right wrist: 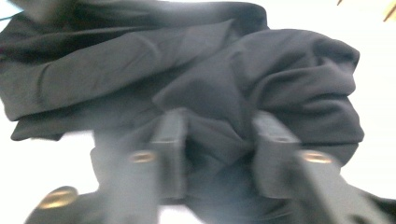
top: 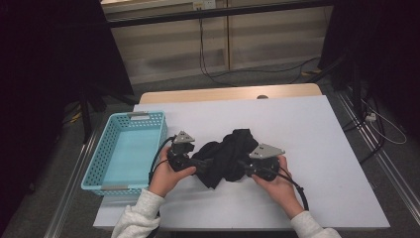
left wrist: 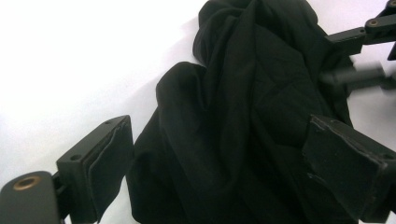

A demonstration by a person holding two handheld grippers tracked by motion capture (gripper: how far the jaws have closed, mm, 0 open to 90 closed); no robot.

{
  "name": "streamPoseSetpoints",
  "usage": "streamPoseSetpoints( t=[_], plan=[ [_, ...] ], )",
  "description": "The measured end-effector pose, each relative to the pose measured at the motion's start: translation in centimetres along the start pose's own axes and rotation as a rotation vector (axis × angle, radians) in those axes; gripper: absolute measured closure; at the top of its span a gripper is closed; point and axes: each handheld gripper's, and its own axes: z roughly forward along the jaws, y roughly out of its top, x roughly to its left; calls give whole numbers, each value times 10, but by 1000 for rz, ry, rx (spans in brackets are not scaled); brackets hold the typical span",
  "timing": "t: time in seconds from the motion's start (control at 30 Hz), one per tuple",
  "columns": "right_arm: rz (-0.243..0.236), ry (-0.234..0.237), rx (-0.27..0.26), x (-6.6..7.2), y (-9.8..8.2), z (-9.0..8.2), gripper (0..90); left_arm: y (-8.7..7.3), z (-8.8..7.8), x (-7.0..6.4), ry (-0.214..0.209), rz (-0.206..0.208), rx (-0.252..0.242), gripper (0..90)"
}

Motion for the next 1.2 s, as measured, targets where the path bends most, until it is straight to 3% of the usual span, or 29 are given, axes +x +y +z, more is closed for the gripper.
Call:
streamPoseSetpoints(
  t=[0.1, 0.43, 0.73, 0.9, 1.0, 1.1, 1.2],
  plan=[
    [29, -4, -20, -8, 1, -5, 850, -1, 0, 0, -2, 11, 0, 92],
    [117, -55, -72, -40, -7, -41, 859, 0, -2, -5, -25, 9, -13, 81],
    [134, -62, -75, -47, -13, -49, 850, 1, 3, -7, -91, 15, -13, 61],
    [139, -66, -67, -49, -18, -53, 847, 3, 3, -9, -90, 20, -14, 61],
    [151, -74, -64, -49, -19, -56, 847, 6, 2, -12, -110, 33, -28, 63],
    [151, -80, -81, -50, -18, -61, 847, 6, 1, -14, -118, 52, -25, 64],
    [159, -84, -93, -54, -17, -63, 847, 6, 1, -14, -104, 42, -28, 67]
  ],
)
